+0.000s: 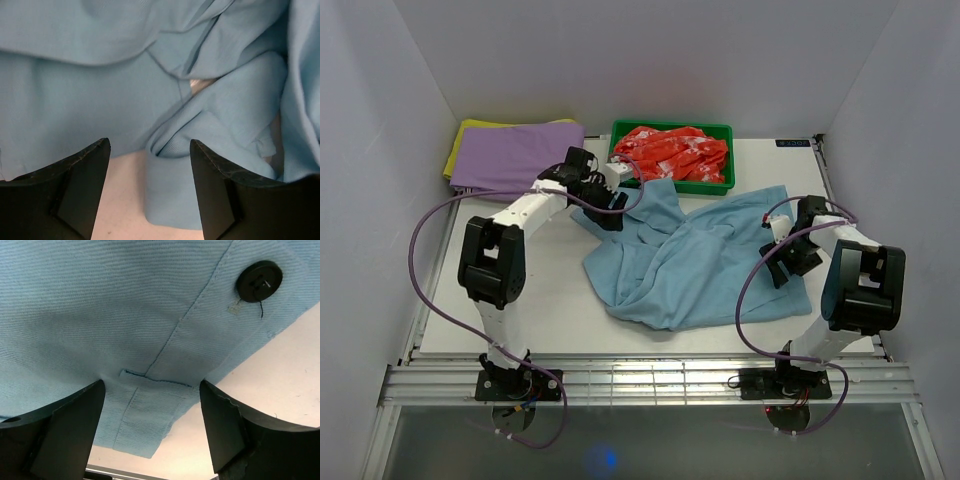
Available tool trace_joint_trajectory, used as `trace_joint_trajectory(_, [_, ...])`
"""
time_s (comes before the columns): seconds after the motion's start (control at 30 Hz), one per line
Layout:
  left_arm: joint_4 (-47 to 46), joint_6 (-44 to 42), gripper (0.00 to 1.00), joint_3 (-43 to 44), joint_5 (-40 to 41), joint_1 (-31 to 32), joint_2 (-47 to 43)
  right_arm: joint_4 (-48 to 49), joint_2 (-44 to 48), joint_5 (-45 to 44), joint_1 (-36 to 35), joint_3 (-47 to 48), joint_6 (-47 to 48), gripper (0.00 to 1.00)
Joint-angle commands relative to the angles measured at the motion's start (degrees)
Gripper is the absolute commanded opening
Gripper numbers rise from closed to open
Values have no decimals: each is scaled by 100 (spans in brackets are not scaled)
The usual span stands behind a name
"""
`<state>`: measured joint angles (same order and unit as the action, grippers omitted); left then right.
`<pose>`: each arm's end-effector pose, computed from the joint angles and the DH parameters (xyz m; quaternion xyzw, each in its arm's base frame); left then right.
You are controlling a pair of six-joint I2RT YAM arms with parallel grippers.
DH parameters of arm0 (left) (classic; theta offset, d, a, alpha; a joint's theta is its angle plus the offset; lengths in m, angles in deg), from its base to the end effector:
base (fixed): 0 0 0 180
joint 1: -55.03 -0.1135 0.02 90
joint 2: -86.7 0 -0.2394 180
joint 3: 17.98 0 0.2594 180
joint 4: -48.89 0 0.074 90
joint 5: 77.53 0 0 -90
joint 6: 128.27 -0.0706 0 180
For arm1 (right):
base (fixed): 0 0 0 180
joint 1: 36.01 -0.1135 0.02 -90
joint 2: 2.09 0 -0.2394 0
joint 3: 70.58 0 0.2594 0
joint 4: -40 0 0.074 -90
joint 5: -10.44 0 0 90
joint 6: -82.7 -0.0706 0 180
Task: Fold and stack the trousers
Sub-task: Flatten the trousers out
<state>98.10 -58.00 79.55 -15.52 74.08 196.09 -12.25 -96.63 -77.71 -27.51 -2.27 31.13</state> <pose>0.3855 -0.1682 0.1667 0.3689 0.8662 -0.2327 0.2438 0.2975 -0.0422 0.0958 -0.2585 0.9607 -0.0252 0.0984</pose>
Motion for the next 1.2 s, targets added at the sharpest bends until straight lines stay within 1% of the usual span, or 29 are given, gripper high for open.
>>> trace_joint_trajectory(0.0, [-42, -409, 75, 320, -365, 301, -58, 767, -389, -378, 47, -492, -12, 80])
trace_joint_trajectory(0.1, [73, -646, 75, 382, -278, 756, 91, 828, -390, -387, 65, -572, -29, 77])
trace_joint_trajectory(0.27, [-41, -716, 75, 452, 231, 1127, 531, 829, -433, -387, 109, -607, -73, 72])
trace_joint_trajectory(0.3, [-76, -778, 75, 400, 511, 1249, 592, 829, -477, -404, 109, -607, -73, 70])
trace_joint_trajectory(0.4, [-138, -954, 75, 312, 986, 1434, 777, 837, -591, -483, 161, -625, -91, 63])
trace_joint_trajectory(0.43, [-121, -998, 74, 294, 1067, 1452, 821, 855, -609, -518, 188, -625, -91, 59])
trace_joint_trajectory(0.5, [-138, -1095, 71, 189, 1207, 1496, 839, 890, -653, -606, 223, -651, -82, 56])
trace_joint_trajectory(0.53, [-147, -1112, 67, 171, 1382, 1505, 848, 916, -662, -641, 258, -651, -82, 54])
trace_joint_trajectory(0.57, [-95, -1121, 49, 153, 1462, 1514, 857, 943, -671, -703, 276, -668, -73, 53])
trace_joint_trajectory(0.6, [-42, -1139, 41, 127, 1498, 1514, 822, 969, -714, -747, 302, -669, -64, 51])
trace_joint_trajectory(0.67, [46, -1156, 28, -13, 1577, 1505, 664, 1013, -732, -791, 363, -686, -38, 48])
trace_joint_trajectory(0.7, [55, -1087, 8, -92, 1595, 1436, 376, 1022, -741, -817, 390, -704, -29, 45])
trace_joint_trajectory(0.73, [55, -973, 0, -232, 1621, 1383, 182, 1031, -732, -844, 442, -712, 6, 41])
trace_joint_trajectory(0.77, [73, -833, 0, -286, 1630, 1287, -20, 1048, -732, -870, 460, -721, 15, 40])
trace_joint_trajectory(0.8, [116, -692, 0, -347, 1612, 1077, -475, 1066, -724, -914, 487, -739, 32, 39])
trace_joint_trajectory(0.83, [134, -342, 0, -409, 1682, 962, -714, 1083, -715, -932, 504, -756, 76, 34])
trace_joint_trajectory(0.87, [143, -174, 0, -592, 2031, 856, -969, 1092, -706, -958, 548, -756, 102, 34])
trace_joint_trajectory(0.9, [169, -24, 0, -707, 2234, 637, -1467, 1127, -680, -1002, 566, -783, 129, 33])
trace_joint_trajectory(0.97, [283, 389, 0, -1066, 2674, 399, -1971, 1163, -662, -1046, 601, -809, 173, 33])
trace_joint_trajectory(1.0, [345, 495, 0, -1190, 3180, 137, -2208, 1171, -645, -1063, 610, -818, 182, 32])
trace_joint_trajectory(1.03, [389, 583, 0, -1322, 3438, 4, -2637, 1171, -636, -1064, 619, -827, 199, 32])
trace_joint_trajectory(1.07, [537, 706, 0, -1567, 3632, -137, -2824, 1171, -627, -1081, 619, -835, 208, 32])
trace_joint_trajectory(1.1, [608, 759, 0, -1709, 3938, -443, -3009, 1180, -592, -1090, 627, -853, 217, 32])
trace_joint_trajectory(1.17, [888, 830, 0, -1972, 4186, -717, -3456, 1198, -565, -1107, 645, -871, 243, 32])
